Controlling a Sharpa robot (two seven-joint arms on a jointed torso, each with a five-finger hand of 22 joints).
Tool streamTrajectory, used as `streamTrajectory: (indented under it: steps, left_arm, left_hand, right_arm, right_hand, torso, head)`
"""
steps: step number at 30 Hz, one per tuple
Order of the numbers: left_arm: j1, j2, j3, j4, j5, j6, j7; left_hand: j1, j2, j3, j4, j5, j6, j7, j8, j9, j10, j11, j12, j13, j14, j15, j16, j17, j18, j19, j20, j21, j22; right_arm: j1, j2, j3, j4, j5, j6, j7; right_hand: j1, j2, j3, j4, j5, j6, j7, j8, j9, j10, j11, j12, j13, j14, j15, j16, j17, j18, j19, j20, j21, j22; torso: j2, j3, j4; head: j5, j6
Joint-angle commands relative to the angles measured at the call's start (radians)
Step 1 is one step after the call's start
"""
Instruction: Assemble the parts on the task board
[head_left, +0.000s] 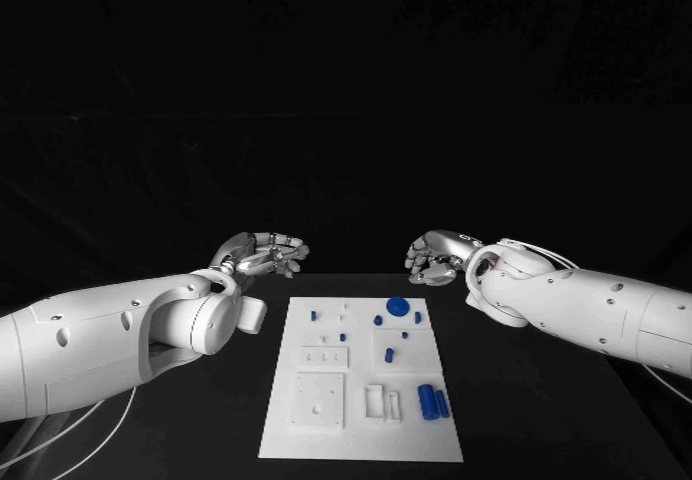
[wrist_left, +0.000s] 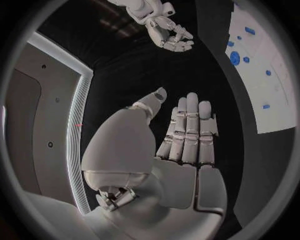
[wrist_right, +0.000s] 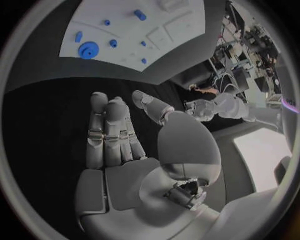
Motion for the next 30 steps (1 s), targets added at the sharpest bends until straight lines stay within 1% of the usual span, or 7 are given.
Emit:
streamTrajectory:
  steps: [1, 5, 9, 18, 24, 27, 30]
  left_arm:
    - [0.010, -0.014, 0.001, 0.024, -0.006, 0.047, 0.009]
    - [0.030, -0.030, 0.002, 0.054, 0.013, 0.080, 0.023]
    - [0.044, -0.044, 0.009, 0.085, 0.010, 0.085, 0.026]
    - [0.047, -0.042, 0.010, 0.095, 0.005, 0.093, 0.024]
    - [0.047, -0.034, 0.009, 0.083, 0.005, 0.095, 0.020]
    - [0.047, -0.034, 0.009, 0.083, 0.005, 0.095, 0.019]
    - [0.047, -0.034, 0.009, 0.083, 0.005, 0.096, 0.018]
  left_hand:
    - [-0.027, 0.000, 0.010, -0.023, 0.002, 0.012, -0.002, -0.012, -0.005, 0.015, 0.000, -0.009, 0.000, -0.002, -0.002, 0.006, 0.002, 0.004, -0.002, -0.014, 0.007, -0.006]
    - [-0.067, -0.002, 0.024, -0.047, -0.001, 0.017, 0.000, -0.028, -0.011, 0.016, 0.002, -0.024, -0.001, -0.012, 0.002, 0.002, -0.002, -0.008, -0.008, -0.024, 0.009, -0.016]
    - [-0.084, -0.002, 0.035, -0.061, -0.003, 0.017, 0.001, -0.036, -0.013, 0.015, 0.004, -0.033, -0.002, -0.017, 0.005, -0.001, -0.004, -0.016, -0.012, -0.030, 0.010, -0.021]
    - [-0.105, -0.004, 0.046, -0.079, -0.005, 0.020, 0.001, -0.044, -0.013, 0.017, 0.005, -0.042, -0.002, -0.018, 0.007, -0.004, -0.008, -0.024, -0.015, -0.039, 0.012, -0.027]
    - [-0.115, -0.004, 0.050, -0.084, -0.006, 0.022, 0.001, -0.045, -0.013, 0.019, 0.005, -0.045, -0.002, -0.017, 0.007, -0.005, -0.008, -0.027, -0.015, -0.042, 0.014, -0.029]
    - [-0.118, -0.003, 0.052, -0.087, -0.007, 0.023, 0.001, -0.046, -0.012, 0.020, 0.005, -0.046, -0.001, -0.018, 0.007, -0.005, -0.009, -0.028, -0.015, -0.044, 0.015, -0.030]
    - [-0.122, -0.003, 0.054, -0.090, -0.007, 0.023, 0.001, -0.047, -0.012, 0.020, 0.005, -0.048, -0.001, -0.017, 0.007, -0.005, -0.009, -0.030, -0.016, -0.045, 0.016, -0.031]
  right_arm:
    - [-0.006, 0.021, 0.000, -0.005, -0.224, 0.028, -0.074]
    - [-0.012, 0.048, 0.001, -0.022, -0.266, 0.031, -0.089]
    - [-0.020, 0.070, 0.001, -0.047, -0.300, 0.039, -0.099]
    - [-0.044, 0.113, 0.002, -0.100, -0.358, 0.034, -0.105]
    - [-0.058, 0.132, 0.002, -0.125, -0.389, 0.036, -0.111]
    - [-0.060, 0.134, 0.002, -0.130, -0.390, 0.035, -0.111]
    - [-0.060, 0.137, 0.002, -0.136, -0.396, 0.036, -0.113]
  right_hand:
    - [-0.002, -0.008, 0.013, -0.001, -0.008, 0.017, -0.003, -0.012, -0.001, 0.019, -0.002, -0.016, 0.004, -0.019, 0.000, 0.059, 0.024, 0.027, 0.024, -0.030, 0.076, 0.029]
    - [-0.001, -0.012, 0.020, -0.003, -0.013, 0.029, -0.007, -0.018, 0.001, 0.033, -0.004, -0.029, 0.008, -0.026, -0.003, 0.088, 0.021, 0.027, 0.020, -0.032, 0.134, 0.028]
    - [0.000, -0.013, 0.023, -0.003, -0.024, 0.033, -0.008, -0.022, 0.002, 0.038, -0.004, -0.035, 0.011, -0.029, -0.003, 0.100, 0.016, 0.027, 0.013, -0.033, 0.154, 0.027]
    - [-0.001, -0.020, 0.027, 0.002, -0.041, 0.034, -0.008, -0.029, 0.003, 0.040, -0.003, -0.048, 0.012, -0.033, -0.002, 0.114, 0.007, 0.027, 0.008, -0.032, 0.178, 0.025]
    - [-0.001, -0.033, 0.035, 0.014, -0.081, 0.032, -0.008, -0.038, 0.003, 0.035, 0.000, -0.064, 0.012, -0.037, 0.001, 0.126, -0.004, 0.027, 0.010, -0.030, 0.197, 0.024]
    - [0.001, -0.038, 0.038, 0.017, -0.091, 0.028, -0.008, -0.042, 0.002, 0.031, 0.003, -0.071, 0.011, -0.038, 0.003, 0.130, -0.009, 0.027, 0.011, -0.030, 0.203, 0.023]
    - [0.002, -0.040, 0.039, 0.019, -0.095, 0.026, -0.009, -0.044, 0.002, 0.028, 0.004, -0.075, 0.011, -0.039, 0.005, 0.133, -0.011, 0.027, 0.011, -0.030, 0.206, 0.023]
  torso:
    - [0.032, 0.0063, 0.0184]
    - [0.054, 0.0105, 0.0303]
    - [0.076, 0.0110, 0.0412]
    - [0.114, 0.0109, 0.0645]
    - [0.139, 0.0076, 0.0743]
    - [0.152, -0.0015, 0.0926]
    - [0.161, -0.0038, 0.0962]
  head:
    - [-0.008, 0.009]
    - [-0.016, 0.016]
    - [-0.024, 0.021]
    - [-0.045, 0.031]
    - [-0.053, 0.038]
    - [-0.073, 0.047]
    - [-0.079, 0.051]
